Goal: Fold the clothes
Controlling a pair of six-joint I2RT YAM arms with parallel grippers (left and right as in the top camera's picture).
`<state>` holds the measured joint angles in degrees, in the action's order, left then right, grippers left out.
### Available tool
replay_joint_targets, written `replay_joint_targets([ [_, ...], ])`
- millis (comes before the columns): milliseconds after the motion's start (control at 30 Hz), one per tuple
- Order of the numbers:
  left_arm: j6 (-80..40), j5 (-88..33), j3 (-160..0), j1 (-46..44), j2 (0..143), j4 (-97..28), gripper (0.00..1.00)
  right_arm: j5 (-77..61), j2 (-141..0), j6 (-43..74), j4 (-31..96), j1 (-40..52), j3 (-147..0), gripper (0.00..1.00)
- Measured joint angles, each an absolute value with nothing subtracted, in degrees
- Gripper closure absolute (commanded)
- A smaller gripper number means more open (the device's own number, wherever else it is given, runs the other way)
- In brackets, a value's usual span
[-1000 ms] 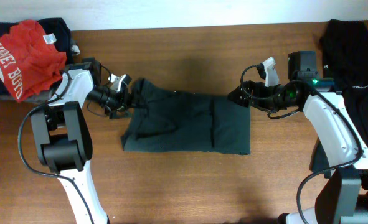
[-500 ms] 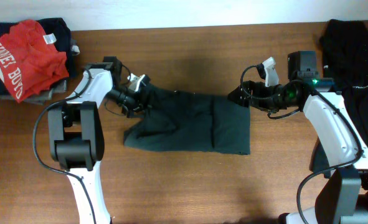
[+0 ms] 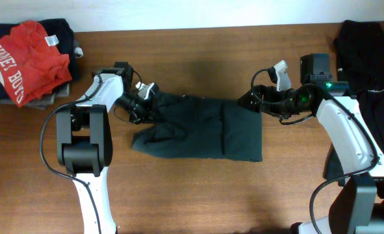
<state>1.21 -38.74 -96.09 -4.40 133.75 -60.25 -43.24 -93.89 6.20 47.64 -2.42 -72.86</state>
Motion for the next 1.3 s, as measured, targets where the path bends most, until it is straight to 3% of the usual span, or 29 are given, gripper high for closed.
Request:
replay_joint_targets([
  [233,0.9,-37.0,-97.0,-4.6,133.8,-61.5,0.99,-41.8,-93.9,6.1,49.6,-2.4,-72.9,0.01],
  [533,-1.2,-26.0,-104.7,-2.3,135.9,-71.9,0.99,-36.9,-93.9,6.0,52.1,-2.4,-72.9,0.01],
  [833,-4.3,-7.6,-119.3,5.4,139.7,-83.3,1.0,-31.9,-93.9,6.0,52.8,-2.4,-72.9,0.01],
  [1300,-6.3,-1.2,-133.2,-1.6,139.8,-94.6,0.99,-30.3,-93.9,6.0,53.1,-2.4,-72.9,0.01],
])
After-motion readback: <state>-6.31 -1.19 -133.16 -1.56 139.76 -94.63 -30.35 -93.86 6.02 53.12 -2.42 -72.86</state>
